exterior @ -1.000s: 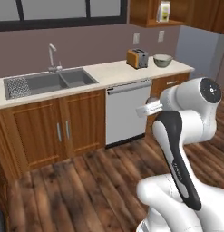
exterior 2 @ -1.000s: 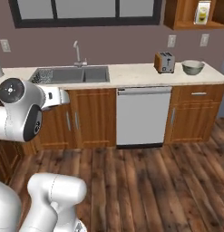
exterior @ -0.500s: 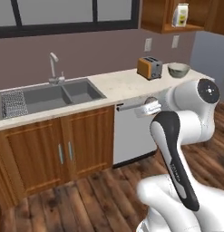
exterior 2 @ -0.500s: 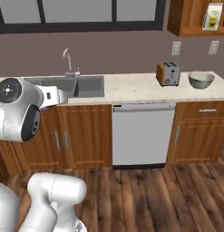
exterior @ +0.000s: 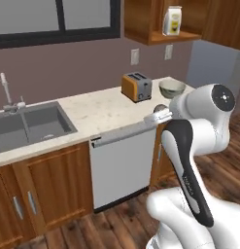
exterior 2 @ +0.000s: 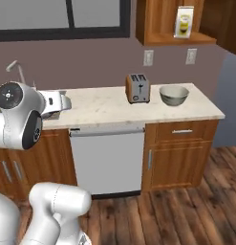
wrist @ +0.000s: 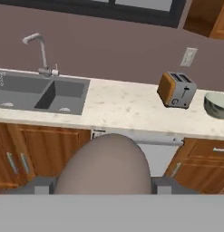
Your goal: Pick the egg and butter from the fridge and place them by the bowl for mixing.
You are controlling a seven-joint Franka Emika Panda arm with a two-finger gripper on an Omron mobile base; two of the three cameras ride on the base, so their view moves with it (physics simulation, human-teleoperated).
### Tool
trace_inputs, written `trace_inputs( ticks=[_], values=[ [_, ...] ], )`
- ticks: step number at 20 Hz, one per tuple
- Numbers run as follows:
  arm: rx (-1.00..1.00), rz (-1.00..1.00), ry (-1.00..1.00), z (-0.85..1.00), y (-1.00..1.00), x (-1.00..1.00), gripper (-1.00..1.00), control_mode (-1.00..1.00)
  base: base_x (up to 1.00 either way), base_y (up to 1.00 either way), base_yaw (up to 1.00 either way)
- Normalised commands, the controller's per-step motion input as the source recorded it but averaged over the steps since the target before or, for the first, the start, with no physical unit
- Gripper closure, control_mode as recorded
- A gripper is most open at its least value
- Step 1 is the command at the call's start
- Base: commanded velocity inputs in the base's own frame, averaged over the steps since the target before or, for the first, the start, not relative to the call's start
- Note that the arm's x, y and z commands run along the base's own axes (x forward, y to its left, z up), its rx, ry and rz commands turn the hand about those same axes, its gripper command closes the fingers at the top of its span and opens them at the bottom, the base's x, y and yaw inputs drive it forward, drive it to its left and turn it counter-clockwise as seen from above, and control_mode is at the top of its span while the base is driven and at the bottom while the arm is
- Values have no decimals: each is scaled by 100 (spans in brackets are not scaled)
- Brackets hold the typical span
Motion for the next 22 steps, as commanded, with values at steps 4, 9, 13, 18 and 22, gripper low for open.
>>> trace_inputs(
  ticks=[4,9,13,18,22],
  values=[
    [0,0,0,0,0,0,100,100,100,-100,-15],
    [0,0,0,0,0,0,100,100,96,-100,-8],
    [0,0,0,0,0,0,100,100,68,-100,5],
    [0,0,0,0,0,0,100,100,54,-91,22],
    [0,0,0,0,0,0,100,100,44,-6,29]
  ],
)
